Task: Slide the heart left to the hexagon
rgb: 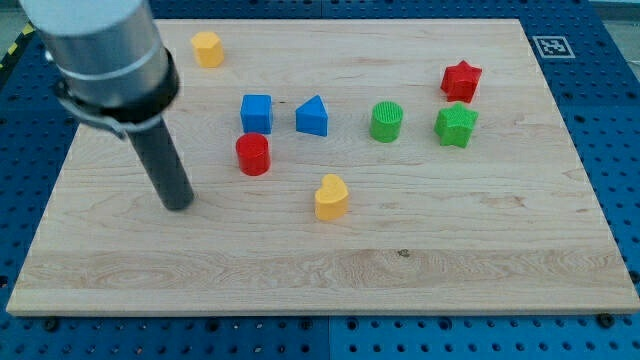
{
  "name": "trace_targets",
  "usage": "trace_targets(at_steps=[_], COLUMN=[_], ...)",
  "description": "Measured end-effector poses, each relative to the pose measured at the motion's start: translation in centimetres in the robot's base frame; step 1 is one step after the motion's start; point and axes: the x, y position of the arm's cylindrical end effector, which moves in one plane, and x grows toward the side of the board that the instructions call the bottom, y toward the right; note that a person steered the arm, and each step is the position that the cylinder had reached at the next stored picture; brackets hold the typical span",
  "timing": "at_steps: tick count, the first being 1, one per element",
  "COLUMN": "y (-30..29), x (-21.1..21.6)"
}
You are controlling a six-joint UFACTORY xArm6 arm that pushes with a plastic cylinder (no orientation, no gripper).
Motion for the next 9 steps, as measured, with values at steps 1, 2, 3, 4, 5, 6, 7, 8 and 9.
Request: trace_targets(at_steps=[1, 2, 3, 4, 5, 6, 7, 8, 9], y=[7.3, 16.2, 19.7, 19.7, 19.7, 19.0, 16.7, 13.9, 12.1], x=[2.0, 2.0, 2.0, 2.0, 0.8, -0.6, -0.6, -1.0, -1.0])
